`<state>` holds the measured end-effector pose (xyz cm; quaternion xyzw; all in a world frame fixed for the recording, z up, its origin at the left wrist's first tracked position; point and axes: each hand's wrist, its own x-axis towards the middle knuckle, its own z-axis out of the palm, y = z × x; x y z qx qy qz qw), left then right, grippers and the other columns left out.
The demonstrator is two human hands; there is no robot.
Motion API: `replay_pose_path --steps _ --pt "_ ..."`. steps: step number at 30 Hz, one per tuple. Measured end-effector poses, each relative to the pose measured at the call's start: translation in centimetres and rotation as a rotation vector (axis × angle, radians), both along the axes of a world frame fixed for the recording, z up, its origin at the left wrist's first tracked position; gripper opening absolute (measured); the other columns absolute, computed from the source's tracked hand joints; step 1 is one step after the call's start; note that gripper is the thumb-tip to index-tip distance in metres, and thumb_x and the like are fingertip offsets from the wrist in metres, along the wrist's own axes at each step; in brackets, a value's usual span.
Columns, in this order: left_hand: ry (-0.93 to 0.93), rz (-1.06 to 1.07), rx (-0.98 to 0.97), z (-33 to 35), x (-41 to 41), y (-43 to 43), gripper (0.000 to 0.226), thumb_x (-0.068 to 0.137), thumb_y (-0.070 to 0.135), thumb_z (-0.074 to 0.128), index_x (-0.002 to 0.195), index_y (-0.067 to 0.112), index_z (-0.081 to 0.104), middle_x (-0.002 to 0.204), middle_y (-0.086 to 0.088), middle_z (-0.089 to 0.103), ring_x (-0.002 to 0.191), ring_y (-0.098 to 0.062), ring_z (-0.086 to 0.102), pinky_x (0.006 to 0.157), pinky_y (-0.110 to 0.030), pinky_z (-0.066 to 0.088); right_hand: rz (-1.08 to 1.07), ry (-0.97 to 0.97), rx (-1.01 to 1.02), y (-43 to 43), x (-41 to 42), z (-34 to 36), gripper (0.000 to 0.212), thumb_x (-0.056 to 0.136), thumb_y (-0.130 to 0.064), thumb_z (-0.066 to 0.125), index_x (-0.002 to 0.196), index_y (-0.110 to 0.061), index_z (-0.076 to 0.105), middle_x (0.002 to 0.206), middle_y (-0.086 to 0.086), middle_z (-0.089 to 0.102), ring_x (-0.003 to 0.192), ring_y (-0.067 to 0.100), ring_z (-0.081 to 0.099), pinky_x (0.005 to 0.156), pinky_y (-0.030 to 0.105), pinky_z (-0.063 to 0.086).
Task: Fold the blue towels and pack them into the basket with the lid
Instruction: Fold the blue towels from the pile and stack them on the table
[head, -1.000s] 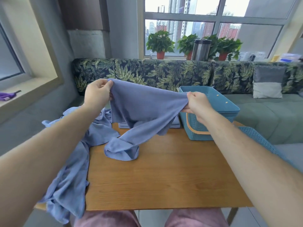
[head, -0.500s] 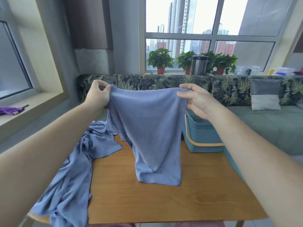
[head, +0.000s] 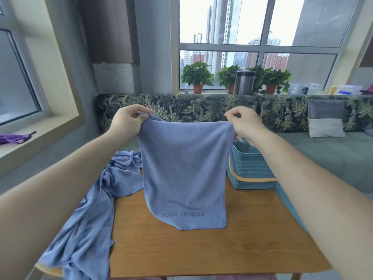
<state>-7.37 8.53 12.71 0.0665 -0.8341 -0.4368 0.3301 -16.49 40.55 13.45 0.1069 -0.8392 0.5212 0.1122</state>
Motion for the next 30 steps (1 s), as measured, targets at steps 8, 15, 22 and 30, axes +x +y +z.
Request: replay_pose_path --steps 8,15,22,30 --pt "-0.079 0.047 0.064 -0.4 -0.4 -1.1 0.017 0.101 0.028 0.056 0.102 0.028 0.072 0.077 0.006 0.061 0.065 -0.016 0.054 0.064 -0.034 0.056 0.417 -0.368 -0.678 -0.1 -0.2 0.0 0.025 0.1 -0.02 0.06 0.12 -0.006 0.062 0.112 0.009 0.069 0.105 0.021 0.066 0.087 0.036 0.057" --pt "-0.085 -0.374 0.668 0.8 0.5 -0.8 0.019 0.089 0.005 0.07 0.103 0.016 0.072 0.087 -0.003 0.07 0.076 -0.019 0.061 0.076 -0.031 0.049 0.225 -0.083 -0.285 0.8 0.0 0.1 0.03 0.081 0.003 0.076 0.104 -0.016 0.073 0.104 0.005 0.07 0.097 0.016 0.066 0.089 0.028 0.054" --pt "-0.039 -0.115 0.193 0.6 -0.1 0.3 0.019 0.089 0.006 0.072 0.089 0.025 0.074 0.076 0.001 0.063 0.065 -0.013 0.052 0.055 -0.018 0.046 -0.062 0.125 0.037 0.5 -0.4 -0.8 0.012 0.086 -0.024 0.076 0.091 -0.026 0.066 0.085 -0.001 0.064 0.075 0.017 0.06 0.07 0.032 0.048" --pt "-0.131 0.003 0.193 -0.3 -0.2 -0.6 0.006 0.092 0.021 0.071 0.087 0.025 0.07 0.073 0.001 0.059 0.068 -0.017 0.055 0.064 -0.037 0.061 0.023 -0.117 -0.23 0.7 0.3 -1.1 0.02 0.093 -0.035 0.071 0.092 -0.016 0.066 0.091 0.002 0.065 0.076 0.02 0.06 0.073 0.04 0.059"
